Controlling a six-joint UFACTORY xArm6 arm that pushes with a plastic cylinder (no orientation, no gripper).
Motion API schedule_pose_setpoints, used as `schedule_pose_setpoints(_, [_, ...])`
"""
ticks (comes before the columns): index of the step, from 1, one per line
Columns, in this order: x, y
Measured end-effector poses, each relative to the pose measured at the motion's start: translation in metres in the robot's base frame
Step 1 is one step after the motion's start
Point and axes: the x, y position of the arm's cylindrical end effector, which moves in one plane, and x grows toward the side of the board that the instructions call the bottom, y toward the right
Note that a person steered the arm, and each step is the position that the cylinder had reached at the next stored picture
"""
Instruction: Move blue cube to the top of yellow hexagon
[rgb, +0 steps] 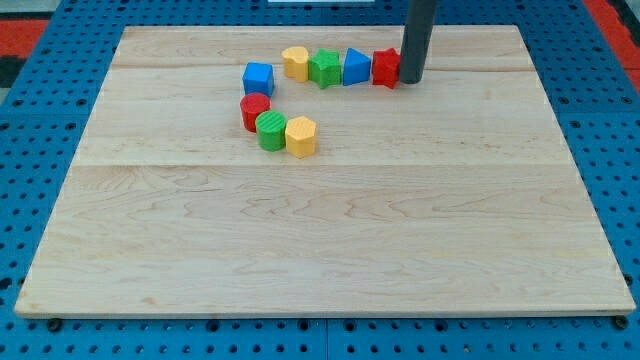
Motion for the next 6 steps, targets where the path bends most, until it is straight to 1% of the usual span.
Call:
schedule_pose_setpoints(1, [0.000, 0.000])
schedule_pose_setpoints(2, [0.059, 0.033])
schedule_pose_setpoints(3, [0.132, 0.025])
schedule_pose_setpoints(4, [0.221, 0.011])
schedule_pose_setpoints(5, [0.251, -0.124])
schedule_pose_setpoints(6, [0.237, -0.237])
